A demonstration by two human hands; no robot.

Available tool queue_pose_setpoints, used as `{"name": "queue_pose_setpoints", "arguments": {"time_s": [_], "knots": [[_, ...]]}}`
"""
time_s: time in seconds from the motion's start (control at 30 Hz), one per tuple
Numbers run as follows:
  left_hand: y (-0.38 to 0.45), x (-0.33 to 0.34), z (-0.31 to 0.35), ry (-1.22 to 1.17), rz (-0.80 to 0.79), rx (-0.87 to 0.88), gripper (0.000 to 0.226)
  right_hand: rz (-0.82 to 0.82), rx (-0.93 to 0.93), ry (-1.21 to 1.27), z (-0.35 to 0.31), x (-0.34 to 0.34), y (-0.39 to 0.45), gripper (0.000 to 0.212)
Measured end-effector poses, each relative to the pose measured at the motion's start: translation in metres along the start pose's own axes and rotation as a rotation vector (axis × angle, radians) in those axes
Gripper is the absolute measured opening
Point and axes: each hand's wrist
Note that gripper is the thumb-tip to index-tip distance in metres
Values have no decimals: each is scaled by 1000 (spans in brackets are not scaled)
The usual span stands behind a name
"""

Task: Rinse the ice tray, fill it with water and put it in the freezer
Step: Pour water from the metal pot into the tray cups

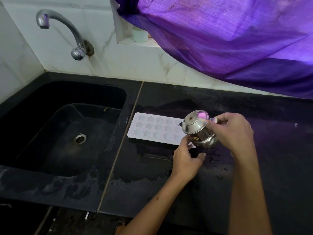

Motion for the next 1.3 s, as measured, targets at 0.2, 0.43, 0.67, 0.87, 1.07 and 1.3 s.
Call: {"name": "queue_pose_setpoints", "arguments": {"time_s": [0.2, 0.43, 0.67, 0.87, 1.07, 1.3], "knots": [[-1, -3, 2, 0, 41, 9, 62, -15, 7, 74, -2, -1, -3, 17], [-3, -10, 9, 2, 106, 54, 67, -28, 26, 216, -4, 1, -5, 16], [-2, -16, 8, -5, 123, 47, 65, -4, -9, 164, -14, 8, -8, 15], [-1, -20, 1, -8, 134, 12, 63, -19, -37, 80, -19, 18, -7, 17], [0, -25, -2, -36, 124, -11, 61, -11, -71, 20, -26, 27, -10, 13], [2, -29, -2, -36, 119, -29, 61, -12, -101, -6, -29, 30, -11, 14]]}}
Point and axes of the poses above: each hand's wrist, its own y-axis towards the middle knuckle, its own x-axis out of the palm, z = x × y, and after that the axes turned 9 degrees about x, right-handed
